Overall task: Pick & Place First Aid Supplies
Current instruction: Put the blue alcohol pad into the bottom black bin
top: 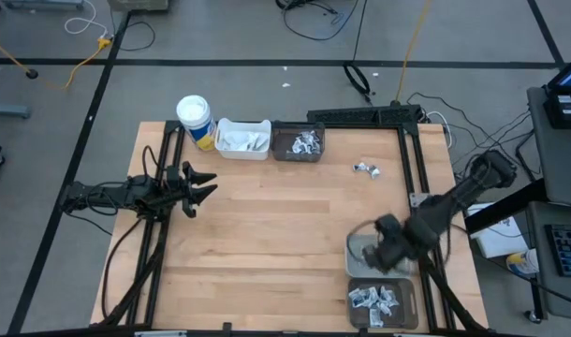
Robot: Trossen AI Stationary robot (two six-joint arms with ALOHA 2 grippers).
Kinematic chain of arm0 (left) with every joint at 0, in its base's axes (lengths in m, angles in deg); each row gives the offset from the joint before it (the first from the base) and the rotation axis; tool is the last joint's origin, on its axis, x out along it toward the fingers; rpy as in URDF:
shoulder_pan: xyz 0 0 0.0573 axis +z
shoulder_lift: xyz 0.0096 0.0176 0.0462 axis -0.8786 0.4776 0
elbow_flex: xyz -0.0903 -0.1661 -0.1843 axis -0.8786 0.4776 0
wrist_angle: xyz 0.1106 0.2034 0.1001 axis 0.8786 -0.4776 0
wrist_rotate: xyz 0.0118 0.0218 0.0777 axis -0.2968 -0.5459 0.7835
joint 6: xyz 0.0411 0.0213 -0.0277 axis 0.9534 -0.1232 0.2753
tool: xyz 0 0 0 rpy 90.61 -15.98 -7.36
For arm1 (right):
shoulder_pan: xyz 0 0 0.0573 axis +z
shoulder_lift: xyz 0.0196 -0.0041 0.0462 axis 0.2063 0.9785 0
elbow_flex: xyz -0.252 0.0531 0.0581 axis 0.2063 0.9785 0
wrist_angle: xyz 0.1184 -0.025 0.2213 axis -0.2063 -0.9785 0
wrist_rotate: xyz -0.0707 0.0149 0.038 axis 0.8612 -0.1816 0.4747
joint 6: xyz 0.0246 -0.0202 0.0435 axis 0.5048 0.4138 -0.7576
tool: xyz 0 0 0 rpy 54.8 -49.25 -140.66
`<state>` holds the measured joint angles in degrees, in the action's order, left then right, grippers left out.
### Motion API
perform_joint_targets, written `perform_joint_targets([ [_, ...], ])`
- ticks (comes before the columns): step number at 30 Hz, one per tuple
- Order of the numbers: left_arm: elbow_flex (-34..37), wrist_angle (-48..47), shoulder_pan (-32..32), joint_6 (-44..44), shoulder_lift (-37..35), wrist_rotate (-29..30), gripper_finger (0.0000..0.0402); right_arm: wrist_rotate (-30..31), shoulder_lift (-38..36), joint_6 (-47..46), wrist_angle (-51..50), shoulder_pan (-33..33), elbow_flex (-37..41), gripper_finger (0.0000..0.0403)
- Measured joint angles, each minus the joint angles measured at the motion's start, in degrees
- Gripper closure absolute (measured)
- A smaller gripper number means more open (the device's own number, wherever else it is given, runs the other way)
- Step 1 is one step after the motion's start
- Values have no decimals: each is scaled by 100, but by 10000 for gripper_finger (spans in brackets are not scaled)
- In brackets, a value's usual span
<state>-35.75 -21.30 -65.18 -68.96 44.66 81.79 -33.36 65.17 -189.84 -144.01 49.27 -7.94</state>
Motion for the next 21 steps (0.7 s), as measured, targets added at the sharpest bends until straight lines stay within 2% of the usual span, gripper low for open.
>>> perform_joint_targets([
  [4, 0, 2, 0, 1, 0, 0, 206, 131, 466, -671, 10, 706, -528, 403],
  [9, 0, 1, 1, 1, 0, 0, 206, 131, 1121, -1177, 133, 1261, -1144, 403],
  [15, 0, 2, 0, 1, 0, 0, 206, 123, 1828, -1503, 412, 1630, -1782, 403],
  [21, 0, 1, -2, 1, -1, 0, 206, 109, 2174, -1721, 687, 1805, -1765, 403],
])
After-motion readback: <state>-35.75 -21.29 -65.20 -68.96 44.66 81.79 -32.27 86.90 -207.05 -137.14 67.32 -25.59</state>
